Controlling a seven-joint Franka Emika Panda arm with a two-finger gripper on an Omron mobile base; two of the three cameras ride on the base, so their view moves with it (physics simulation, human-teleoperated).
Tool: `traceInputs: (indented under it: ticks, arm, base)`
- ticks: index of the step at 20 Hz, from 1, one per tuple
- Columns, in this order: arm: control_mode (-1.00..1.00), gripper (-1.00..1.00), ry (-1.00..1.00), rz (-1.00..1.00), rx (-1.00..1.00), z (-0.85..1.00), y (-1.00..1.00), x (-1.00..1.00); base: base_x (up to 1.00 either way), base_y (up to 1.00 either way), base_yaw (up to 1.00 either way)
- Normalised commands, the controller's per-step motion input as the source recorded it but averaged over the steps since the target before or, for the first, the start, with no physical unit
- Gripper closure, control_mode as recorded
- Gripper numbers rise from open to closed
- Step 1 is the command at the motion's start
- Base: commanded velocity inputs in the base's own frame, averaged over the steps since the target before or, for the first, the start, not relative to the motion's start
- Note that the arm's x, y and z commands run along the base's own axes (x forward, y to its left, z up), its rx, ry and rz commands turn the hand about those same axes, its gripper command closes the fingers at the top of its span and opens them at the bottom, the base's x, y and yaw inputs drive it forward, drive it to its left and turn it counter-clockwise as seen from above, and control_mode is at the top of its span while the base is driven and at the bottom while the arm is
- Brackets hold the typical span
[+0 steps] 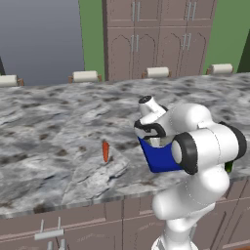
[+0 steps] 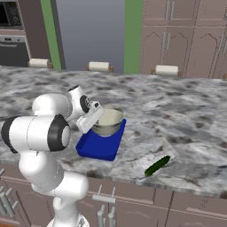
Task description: Place the two vegetables and bowl onto the tray for setting up a vegetable dip station.
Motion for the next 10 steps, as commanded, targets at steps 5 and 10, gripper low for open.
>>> traceInputs:
  ticks: [5,10]
  arm:
    - [-1.00,1.00,-0.03,0.00,0.00,-0.07,0.02,-0.03]
    - [-1.00,1.00,-0.01,0.00,0.00,-0.05,0.02,-0.03]
  base:
    - [0.00,0.00,0.00]
    - [0.00,0.00,0.00]
